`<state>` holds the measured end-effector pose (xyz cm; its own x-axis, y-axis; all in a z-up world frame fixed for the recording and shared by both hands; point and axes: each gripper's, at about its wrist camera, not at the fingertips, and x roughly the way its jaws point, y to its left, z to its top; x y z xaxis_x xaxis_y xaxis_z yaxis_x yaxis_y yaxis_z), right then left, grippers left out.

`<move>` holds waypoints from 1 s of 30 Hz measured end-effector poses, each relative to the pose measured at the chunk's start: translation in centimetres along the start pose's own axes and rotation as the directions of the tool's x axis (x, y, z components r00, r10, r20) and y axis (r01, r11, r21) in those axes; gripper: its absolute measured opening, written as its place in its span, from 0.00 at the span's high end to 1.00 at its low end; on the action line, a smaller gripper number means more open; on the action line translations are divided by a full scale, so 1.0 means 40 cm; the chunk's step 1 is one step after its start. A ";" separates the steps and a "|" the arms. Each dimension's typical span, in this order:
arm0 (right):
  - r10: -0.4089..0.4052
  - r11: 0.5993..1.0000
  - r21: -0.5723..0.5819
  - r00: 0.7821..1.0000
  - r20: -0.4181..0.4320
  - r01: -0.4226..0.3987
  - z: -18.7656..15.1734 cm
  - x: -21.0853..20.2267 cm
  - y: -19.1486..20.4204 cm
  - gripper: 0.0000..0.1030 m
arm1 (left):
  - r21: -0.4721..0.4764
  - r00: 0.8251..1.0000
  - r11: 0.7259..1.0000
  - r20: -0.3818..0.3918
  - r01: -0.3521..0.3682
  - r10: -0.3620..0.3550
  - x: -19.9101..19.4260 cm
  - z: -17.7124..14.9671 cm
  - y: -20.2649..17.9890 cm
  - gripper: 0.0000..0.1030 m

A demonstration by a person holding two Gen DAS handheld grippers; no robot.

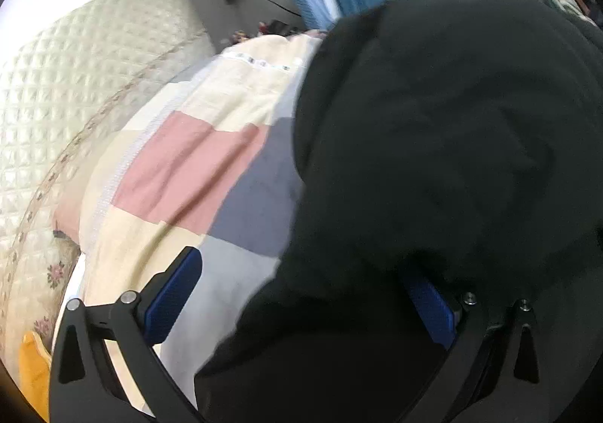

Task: Fold large clothes
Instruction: 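Grasp the jacket hood with the right gripper while the left gripper moves to the jacket side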

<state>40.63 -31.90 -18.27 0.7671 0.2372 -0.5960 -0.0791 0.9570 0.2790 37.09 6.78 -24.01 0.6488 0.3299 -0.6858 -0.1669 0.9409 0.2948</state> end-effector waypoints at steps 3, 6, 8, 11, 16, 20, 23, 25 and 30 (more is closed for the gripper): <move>0.021 0.998 -0.053 1.000 0.005 -0.021 -0.003 0.005 0.012 0.61 | -0.076 0.999 0.997 0.030 -0.020 0.022 0.010 0.018 0.034 0.00; 0.033 0.993 -0.111 0.999 -0.002 -0.033 -0.014 -0.005 0.047 0.79 | -0.166 0.999 0.986 0.039 -0.015 0.022 0.019 0.026 0.080 0.00; 0.045 0.988 -0.147 0.999 0.009 -0.043 -0.016 -0.017 0.074 0.83 | -0.213 0.999 0.977 0.037 -0.015 0.024 0.022 0.027 0.110 0.00; 0.086 0.983 -0.166 0.996 0.032 -0.080 -0.012 -0.050 0.113 0.85 | -0.278 0.999 0.961 0.040 -0.009 0.022 0.025 0.029 0.156 0.00; 0.100 0.970 -0.227 0.993 0.067 -0.083 -0.008 -0.084 0.176 0.86 | -0.374 0.999 0.927 0.023 0.042 -0.036 0.029 0.022 0.213 0.00; 0.041 0.966 -0.255 0.999 0.018 -0.035 -0.031 -0.028 0.177 0.86 | -0.401 0.997 0.913 0.011 0.073 -0.075 0.042 0.015 0.221 0.00; 0.002 0.960 -0.279 1.000 -0.002 -0.002 -0.059 0.009 0.166 0.86 | -0.389 0.997 0.918 0.014 0.075 -0.076 0.037 0.015 0.199 0.00; -0.004 0.963 -0.269 1.000 -0.016 0.000 -0.069 0.032 0.153 0.86 | -0.383 0.997 0.920 0.018 0.082 -0.081 0.028 0.012 0.187 0.00; -0.012 0.968 -0.250 0.999 -0.048 0.000 -0.090 0.078 0.130 0.86 | -0.375 0.996 0.923 0.012 0.090 -0.092 0.038 0.012 0.177 0.00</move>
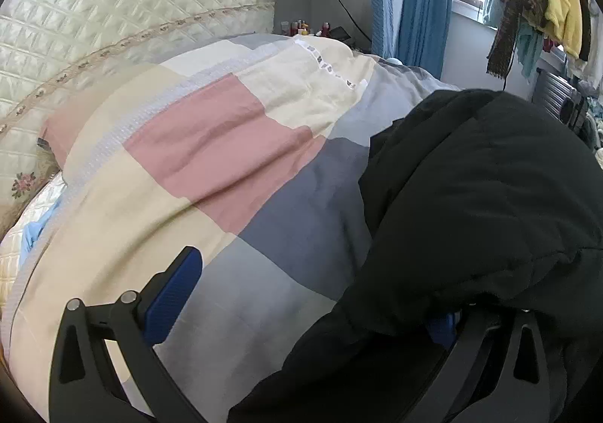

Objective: Fold large clothes

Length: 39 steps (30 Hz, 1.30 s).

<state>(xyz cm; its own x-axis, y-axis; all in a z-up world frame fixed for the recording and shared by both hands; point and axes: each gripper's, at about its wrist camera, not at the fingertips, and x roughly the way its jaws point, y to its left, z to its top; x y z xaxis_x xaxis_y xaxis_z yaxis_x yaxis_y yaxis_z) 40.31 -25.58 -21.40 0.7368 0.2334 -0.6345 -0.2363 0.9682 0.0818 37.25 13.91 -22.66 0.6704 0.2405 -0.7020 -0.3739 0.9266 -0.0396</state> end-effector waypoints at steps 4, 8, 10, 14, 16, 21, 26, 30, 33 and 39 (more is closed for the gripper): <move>-0.020 1.000 -0.022 1.000 -0.005 0.020 -0.004 0.012 0.006 0.86 | 0.008 1.000 1.000 0.003 0.000 0.000 -0.009 -0.002 -0.008 0.00; 0.005 0.999 0.037 1.000 -0.002 -0.004 -0.004 -0.016 0.000 0.82 | 0.017 1.000 1.000 0.013 0.011 -0.012 -0.032 -0.001 -0.010 0.00; 0.012 0.999 0.051 1.000 0.001 -0.012 -0.007 -0.043 0.001 0.77 | 0.022 1.000 0.999 0.012 0.027 -0.027 -0.054 -0.003 -0.012 0.00; 0.019 0.999 0.041 1.000 0.015 -0.019 -0.016 -0.109 0.018 0.72 | 0.023 0.997 0.997 0.034 0.069 -0.070 -0.127 -0.011 -0.005 0.00; 0.011 1.000 0.026 1.000 0.023 -0.012 -0.020 -0.147 0.034 0.70 | 0.026 0.994 0.995 0.052 0.099 -0.100 -0.172 -0.013 -0.001 0.00; 0.035 0.999 0.018 0.997 0.064 -0.036 -0.013 -0.263 0.084 0.70 | 0.068 0.981 0.985 0.100 0.161 -0.167 -0.307 -0.002 0.010 0.00; 0.068 0.998 -0.007 0.987 0.142 -0.067 0.018 -0.400 0.158 0.70 | 0.064 0.968 0.981 0.164 0.182 -0.190 -0.474 0.032 0.051 0.00; 0.078 0.997 -0.041 0.973 0.216 -0.070 0.039 -0.531 0.207 0.70 | 0.072 0.949 0.973 0.218 0.217 -0.228 -0.617 0.078 0.089 0.00; 0.057 0.997 -0.067 0.973 0.224 -0.043 0.056 -0.613 0.229 0.70 | 0.084 0.934 0.974 0.276 0.211 -0.226 -0.726 0.107 0.108 0.00; 0.064 0.997 -0.055 0.968 0.243 -0.052 0.055 -0.759 0.217 0.70 | 0.096 0.907 0.958 0.308 0.269 -0.286 -0.895 0.106 0.146 0.00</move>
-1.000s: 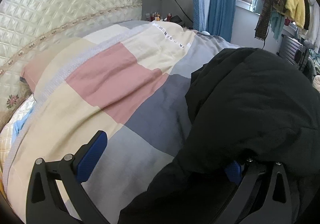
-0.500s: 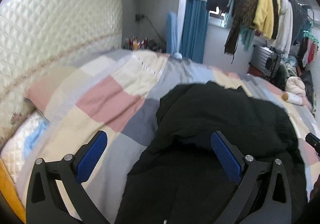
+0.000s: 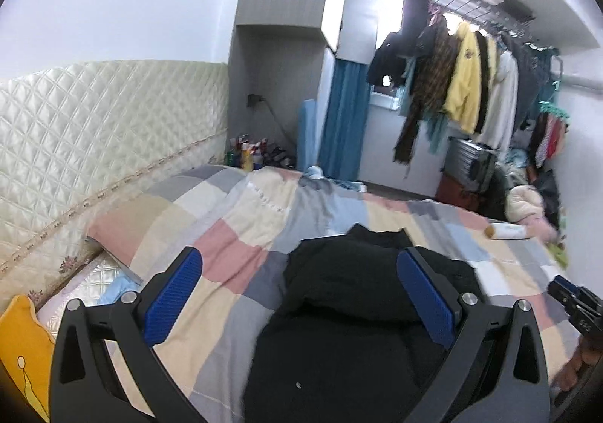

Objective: Fold large clothes

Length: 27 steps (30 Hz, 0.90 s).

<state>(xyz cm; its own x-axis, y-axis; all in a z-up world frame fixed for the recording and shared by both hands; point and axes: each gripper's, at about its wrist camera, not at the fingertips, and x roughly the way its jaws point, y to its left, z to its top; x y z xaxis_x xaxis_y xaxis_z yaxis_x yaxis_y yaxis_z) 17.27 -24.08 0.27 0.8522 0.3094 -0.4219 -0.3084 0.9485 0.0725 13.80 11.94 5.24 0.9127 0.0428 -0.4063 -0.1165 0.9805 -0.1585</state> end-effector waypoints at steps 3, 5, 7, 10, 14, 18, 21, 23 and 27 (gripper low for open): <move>0.004 1.000 0.001 1.000 0.001 -0.004 0.000 -0.073 -0.008 0.70 | 0.045 1.000 0.999 0.006 -0.007 0.007 -0.070 -0.002 -0.018 0.00; -0.022 1.000 -0.017 1.000 -0.021 0.021 -0.007 -0.104 -0.013 0.70 | 0.065 1.000 0.998 -0.021 0.019 -0.018 -0.102 -0.012 -0.025 0.00; -0.020 1.000 -0.019 0.998 -0.055 0.019 -0.019 -0.133 -0.026 0.70 | 0.091 0.994 0.993 -0.089 0.069 -0.061 -0.128 -0.031 -0.032 0.00; 0.012 1.000 0.013 0.993 -0.118 -0.011 -0.045 -0.169 -0.056 0.70 | 0.078 0.969 0.982 -0.190 0.172 -0.155 -0.149 -0.072 -0.020 0.00; 0.071 0.995 0.085 0.975 -0.209 -0.054 -0.091 -0.187 -0.106 0.70 | -0.036 0.897 0.960 -0.347 0.279 -0.274 -0.117 -0.139 0.033 0.00; 0.099 0.987 0.148 0.951 -0.292 -0.058 -0.156 -0.189 -0.166 0.70 | -0.146 0.822 0.947 -0.469 0.287 -0.322 -0.030 -0.219 0.103 0.00; 0.117 0.981 0.185 0.931 -0.347 -0.055 -0.209 -0.183 -0.209 0.70 | -0.178 0.768 0.945 -0.550 0.276 -0.328 0.036 -0.286 0.146 0.00; 0.141 0.973 0.222 0.913 -0.383 -0.057 -0.244 -0.176 -0.237 0.69 | -0.203 0.741 0.944 -0.585 0.260 -0.330 0.067 -0.324 0.174 0.01; 0.201 0.947 0.318 0.872 -0.447 -0.055 -0.317 -0.133 -0.307 0.69 | -0.319 0.646 0.916 -0.651 0.243 -0.399 0.153 -0.405 0.233 0.02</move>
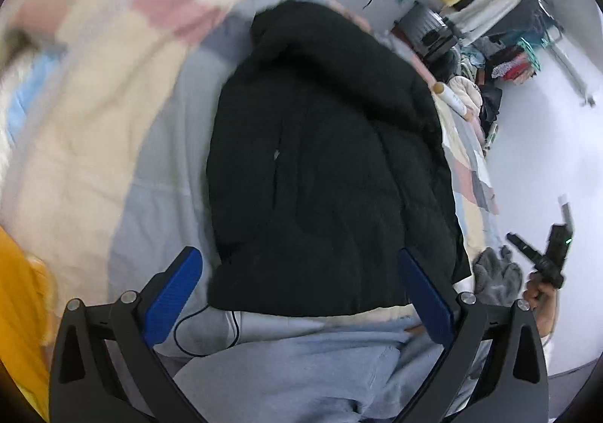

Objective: Fold large clothes

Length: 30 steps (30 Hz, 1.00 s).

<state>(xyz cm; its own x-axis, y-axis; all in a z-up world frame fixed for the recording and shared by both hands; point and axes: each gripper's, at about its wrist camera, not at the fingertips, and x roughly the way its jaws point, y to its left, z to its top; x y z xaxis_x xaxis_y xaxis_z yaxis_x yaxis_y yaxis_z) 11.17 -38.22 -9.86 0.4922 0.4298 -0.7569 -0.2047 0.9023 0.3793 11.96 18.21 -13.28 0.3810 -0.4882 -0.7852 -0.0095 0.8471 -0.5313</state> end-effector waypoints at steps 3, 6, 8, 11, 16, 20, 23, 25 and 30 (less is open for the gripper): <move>0.029 0.998 0.053 0.998 -0.060 -0.026 -0.017 0.043 -0.055 0.68 | -0.059 0.996 0.998 -0.086 0.020 -0.025 0.074 0.006 0.060 0.05; 0.055 0.994 0.097 0.991 -0.118 -0.044 -0.034 0.092 -0.108 0.65 | -0.082 0.986 0.996 -0.162 0.025 -0.038 0.118 0.018 0.093 0.08; 0.068 0.991 0.127 0.986 -0.150 -0.049 -0.042 0.118 -0.138 0.59 | -0.085 0.975 0.995 -0.211 0.059 -0.075 0.148 0.026 0.105 0.10; 0.086 0.986 0.156 0.980 -0.181 -0.058 -0.053 0.151 -0.174 0.42 | -0.073 0.966 0.994 -0.241 0.077 -0.093 0.171 0.045 0.101 0.11; 0.109 0.977 0.205 0.968 -0.228 -0.062 -0.061 0.214 -0.223 0.28 | -0.047 0.933 0.994 -0.342 0.099 -0.109 0.239 0.082 0.106 0.11; 0.139 0.966 0.249 0.955 -0.261 -0.073 -0.066 0.259 -0.260 0.27 | -0.071 0.909 0.991 -0.395 0.116 -0.135 0.286 0.086 0.123 0.11; 0.159 0.960 0.268 0.942 -0.294 -0.079 -0.073 0.295 -0.276 0.27 | -0.085 0.889 0.990 -0.437 0.116 -0.141 0.327 0.083 0.132 0.11; 0.189 0.955 0.280 0.931 -0.312 -0.099 -0.079 0.317 -0.281 0.27 | -0.097 0.878 0.989 -0.455 0.115 -0.147 0.345 0.081 0.141 0.11; 0.224 0.949 0.292 0.912 -0.345 -0.123 -0.075 0.372 -0.288 0.22 | -0.111 0.858 0.985 -0.485 0.132 -0.170 0.374 0.082 0.130 0.11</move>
<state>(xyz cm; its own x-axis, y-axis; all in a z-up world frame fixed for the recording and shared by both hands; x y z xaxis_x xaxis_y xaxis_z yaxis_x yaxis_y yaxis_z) 18.31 -42.14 -27.10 0.1113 0.6051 -0.7883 -0.0078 0.7937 0.6082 20.66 15.99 -26.74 -0.1200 -0.6643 -0.7378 -0.0612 0.7467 -0.6623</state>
